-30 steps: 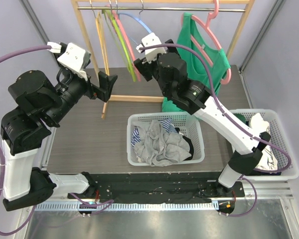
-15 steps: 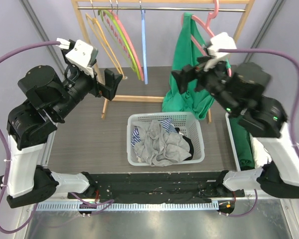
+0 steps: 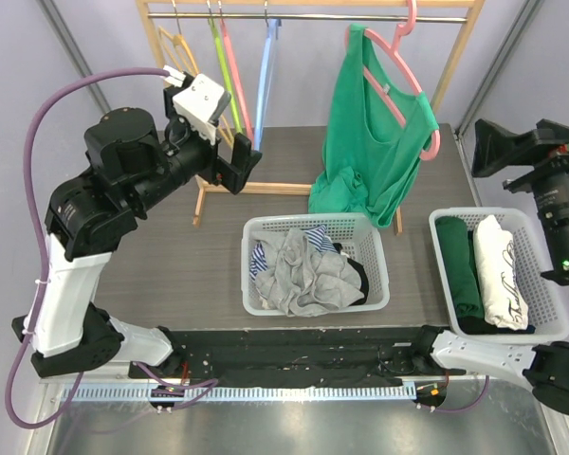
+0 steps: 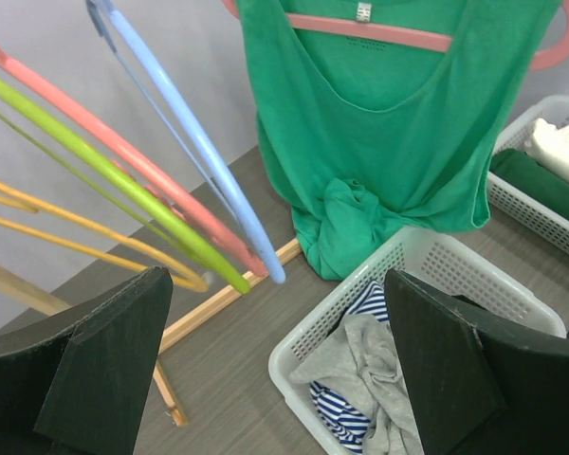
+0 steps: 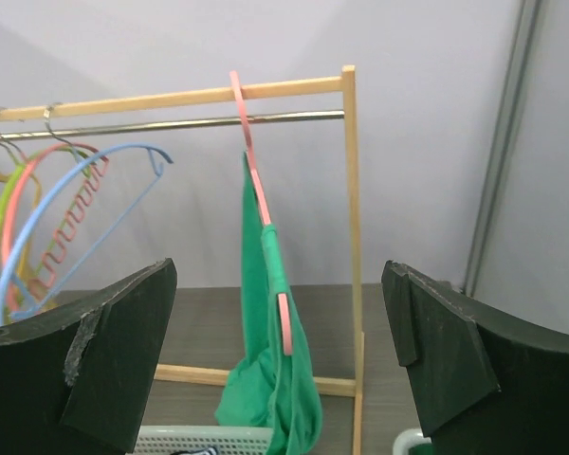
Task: Remove the tank top from the hanger
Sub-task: Pick up the hanger from the clothesline.
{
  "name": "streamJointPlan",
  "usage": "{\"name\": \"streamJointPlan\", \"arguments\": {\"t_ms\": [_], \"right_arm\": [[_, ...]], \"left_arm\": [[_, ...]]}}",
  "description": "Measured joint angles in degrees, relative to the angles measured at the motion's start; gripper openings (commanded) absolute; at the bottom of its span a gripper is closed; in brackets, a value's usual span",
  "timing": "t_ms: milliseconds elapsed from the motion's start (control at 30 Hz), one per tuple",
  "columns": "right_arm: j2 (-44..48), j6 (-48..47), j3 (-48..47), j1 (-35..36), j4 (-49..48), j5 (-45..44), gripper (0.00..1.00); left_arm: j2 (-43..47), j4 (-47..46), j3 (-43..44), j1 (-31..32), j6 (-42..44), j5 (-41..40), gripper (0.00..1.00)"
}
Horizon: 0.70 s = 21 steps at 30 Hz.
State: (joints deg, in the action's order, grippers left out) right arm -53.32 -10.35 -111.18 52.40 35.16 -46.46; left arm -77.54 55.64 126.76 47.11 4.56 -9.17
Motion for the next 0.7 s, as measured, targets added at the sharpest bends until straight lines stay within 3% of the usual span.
{"name": "streamJointPlan", "arguments": {"t_ms": [200,467,700], "right_arm": [[-9.6,-1.5,-5.1,0.1,2.0,-5.1,1.0],[-29.4,-2.9,-23.0,-3.0,4.0,-4.0,1.0],[-34.1,-4.3,-28.0,-5.7,1.4,-2.3,1.0]], "left_arm": [[-0.5,1.0,0.0,0.0,-1.1,2.0,1.0],[-0.9,0.3,0.0,0.0,-1.0,3.0,1.0],[-4.4,-1.7,2.6,0.0,-0.8,3.7,1.0]]}}
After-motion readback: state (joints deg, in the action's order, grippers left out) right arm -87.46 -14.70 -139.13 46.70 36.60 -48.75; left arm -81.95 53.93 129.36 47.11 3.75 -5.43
